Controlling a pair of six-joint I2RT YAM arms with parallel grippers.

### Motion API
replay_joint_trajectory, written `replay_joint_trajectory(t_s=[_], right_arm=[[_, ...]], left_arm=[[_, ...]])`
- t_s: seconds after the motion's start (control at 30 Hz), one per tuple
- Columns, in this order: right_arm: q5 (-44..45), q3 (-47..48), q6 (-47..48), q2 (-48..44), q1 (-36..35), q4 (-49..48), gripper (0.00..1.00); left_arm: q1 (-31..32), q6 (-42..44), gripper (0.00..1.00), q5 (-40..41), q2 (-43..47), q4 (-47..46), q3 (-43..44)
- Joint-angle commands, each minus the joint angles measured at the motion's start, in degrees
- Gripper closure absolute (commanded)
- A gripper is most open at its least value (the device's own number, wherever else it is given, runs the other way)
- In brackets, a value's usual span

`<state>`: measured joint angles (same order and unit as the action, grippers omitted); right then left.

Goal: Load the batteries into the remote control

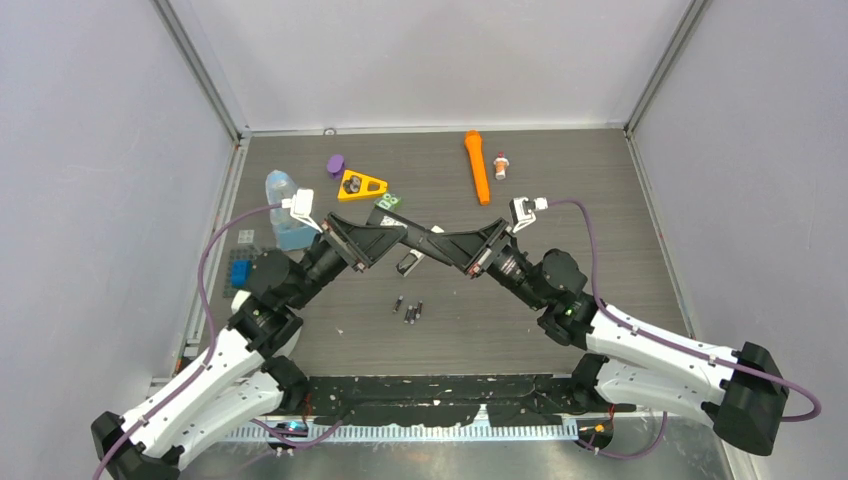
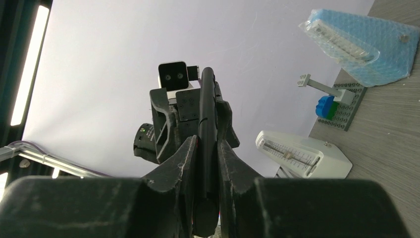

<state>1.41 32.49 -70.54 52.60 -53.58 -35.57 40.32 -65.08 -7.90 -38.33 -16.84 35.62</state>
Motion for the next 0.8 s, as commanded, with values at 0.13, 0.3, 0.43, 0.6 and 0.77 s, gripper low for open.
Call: replay_joint_trajectory(t_s=[0.13, 0.3, 0.43, 0.6, 0.77], right_arm=[[-0.52, -0.7, -3.96, 1.43, -0.43, -6.6, 0.76], [-2.31, -1.43, -3.95, 1.66, -0.32, -4.8, 0.7], [-1.92, -4.89, -3.89, 0.41, 0.04, -4.23, 0.46], [-2.19, -7.45, -2.59, -0.93, 1.26, -3.58, 0.36], [-3.4, -9.53, -2.71, -1.46, 4.16, -5.68, 0.28]], left_arm=[[-0.06, 4.42, 0.78, -0.19, -3.09, 0.16, 4.79], [-0.15, 8.34, 1.0, 1.22, -3.33, 4.14, 6.02], [-0.08, 10.54, 1.0, 4.09, -4.46, 8.63, 8.24], [-0.24, 9.36, 1.0, 5.06, -7.53, 10.6, 10.52], [-0.4, 7.05, 1.0, 2.36, -9.89, 11.63, 11.94]])
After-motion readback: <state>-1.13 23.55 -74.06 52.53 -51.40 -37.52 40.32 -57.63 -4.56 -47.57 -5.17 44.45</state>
